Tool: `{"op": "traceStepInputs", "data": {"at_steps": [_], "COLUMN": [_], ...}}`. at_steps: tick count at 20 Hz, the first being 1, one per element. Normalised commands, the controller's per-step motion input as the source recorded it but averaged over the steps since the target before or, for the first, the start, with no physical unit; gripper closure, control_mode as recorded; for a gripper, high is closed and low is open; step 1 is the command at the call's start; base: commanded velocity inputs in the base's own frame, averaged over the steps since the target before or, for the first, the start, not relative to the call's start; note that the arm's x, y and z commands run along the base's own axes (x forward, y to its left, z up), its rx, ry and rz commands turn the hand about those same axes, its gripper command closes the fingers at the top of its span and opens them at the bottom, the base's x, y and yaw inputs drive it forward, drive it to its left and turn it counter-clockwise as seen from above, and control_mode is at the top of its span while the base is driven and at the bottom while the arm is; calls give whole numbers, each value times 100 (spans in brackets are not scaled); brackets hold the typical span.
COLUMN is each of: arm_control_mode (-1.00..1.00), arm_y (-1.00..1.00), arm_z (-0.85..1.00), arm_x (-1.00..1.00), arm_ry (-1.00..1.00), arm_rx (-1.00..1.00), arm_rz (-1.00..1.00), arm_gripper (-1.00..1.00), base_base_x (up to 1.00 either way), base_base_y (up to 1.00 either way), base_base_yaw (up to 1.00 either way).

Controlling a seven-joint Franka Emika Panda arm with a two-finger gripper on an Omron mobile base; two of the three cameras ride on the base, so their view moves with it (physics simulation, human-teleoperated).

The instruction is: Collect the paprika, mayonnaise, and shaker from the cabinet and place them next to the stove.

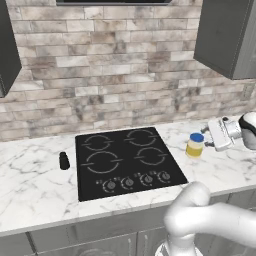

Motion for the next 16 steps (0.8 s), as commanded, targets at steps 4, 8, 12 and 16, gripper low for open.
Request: {"op": "traceStepInputs", "data": {"at_steps": [4, 8, 12, 16], "arm_control_mode": [-100, -100, -100, -100], "arm_y": [44, 35, 36, 37], "arm_z": [59, 47, 55, 82], "arm_x": [-44, -85, -87, -65], "arm_ry": [-25, -21, -17, -14], "arm_rx": [-9, -6, -6, -6], "arm_rz": [0, 0, 0, -1], "arm_gripper": [-100, -100, -100, -100], "base_base_x": [0, 0, 0, 0], "base_base_y": [0, 0, 0, 0], "base_base_yaw": [0, 0, 0, 0]}}
